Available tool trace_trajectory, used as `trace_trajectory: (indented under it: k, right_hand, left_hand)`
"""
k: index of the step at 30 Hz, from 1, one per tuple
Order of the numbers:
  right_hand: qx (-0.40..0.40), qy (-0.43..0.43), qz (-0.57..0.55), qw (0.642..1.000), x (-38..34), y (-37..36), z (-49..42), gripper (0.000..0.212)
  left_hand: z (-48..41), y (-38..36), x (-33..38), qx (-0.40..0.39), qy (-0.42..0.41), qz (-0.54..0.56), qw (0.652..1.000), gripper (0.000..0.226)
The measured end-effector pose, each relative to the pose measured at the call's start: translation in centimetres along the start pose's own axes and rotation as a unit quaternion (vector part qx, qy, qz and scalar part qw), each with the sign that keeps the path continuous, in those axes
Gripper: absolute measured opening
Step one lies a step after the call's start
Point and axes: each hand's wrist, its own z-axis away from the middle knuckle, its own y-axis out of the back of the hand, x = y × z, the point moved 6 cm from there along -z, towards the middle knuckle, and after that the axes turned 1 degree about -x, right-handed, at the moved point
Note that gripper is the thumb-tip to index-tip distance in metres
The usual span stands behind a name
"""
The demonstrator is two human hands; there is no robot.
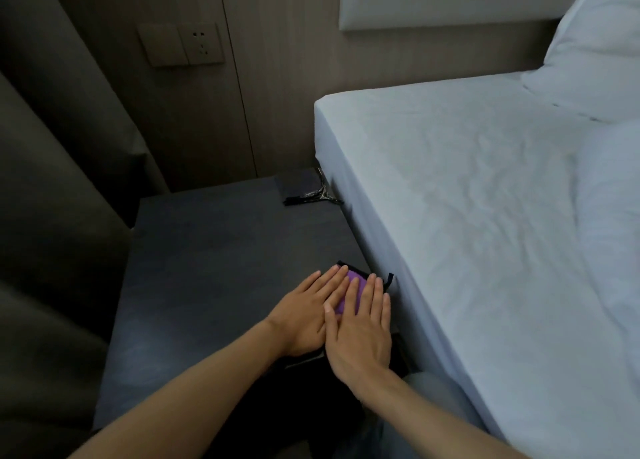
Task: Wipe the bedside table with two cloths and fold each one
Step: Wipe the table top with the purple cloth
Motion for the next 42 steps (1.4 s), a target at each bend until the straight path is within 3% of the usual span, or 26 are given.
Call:
trace_trajectory:
  k: [4,7,10,15,25,28,30,35,42]
  right_hand:
    - [-0.021,-0.030,-0.007,0.999,-1.4,-0.4,0.8,0.094]
    - [-0.012,-0.044,-0.031,0.998,-2.8,0.0,1.3,0.089]
    - [-0.064,-0.027,-0.036,0.997,-4.7,-0.3,1.9,0.104]
    - [-0.099,0.008,-0.018,0.995,-8.4,-0.5,2.1,0.097]
    - [-0.158,0.139,0.003,0.978,-16.5,-2.2,1.9,0.099]
    - [-0.179,0.181,0.013,0.967,-19.4,-2.8,2.6,0.085]
    - [-0.199,0.210,0.032,0.957,-21.1,-3.1,2.9,0.072]
    - [-0.214,0.289,0.042,0.932,-24.8,-3.8,4.0,0.067]
    - [-0.197,0.420,0.053,0.884,-27.0,-3.7,6.4,0.060]
  left_hand:
    - [0.9,-0.6,-0.8,-0.012,-0.023,-0.045,0.999,0.066]
    - [1.8,-0.4,-1.7,-0.021,-0.029,-0.057,0.998,0.066]
    - [3.3,-0.1,-2.9,-0.031,-0.020,-0.059,0.998,0.065]
    - [6.4,0.0,-5.7,-0.049,0.022,-0.052,0.997,0.065]
    - [13.8,0.6,-10.5,-0.037,0.169,-0.067,0.983,0.069]
    - [16.9,0.3,-11.7,-0.041,0.227,-0.040,0.972,0.073]
    - [18.8,0.0,-12.3,-0.036,0.270,-0.013,0.962,0.072]
    - [22.8,-0.3,-12.6,-0.022,0.350,0.007,0.936,0.083]
    - [26.5,-0.9,-10.5,0.054,0.479,0.035,0.876,0.069]
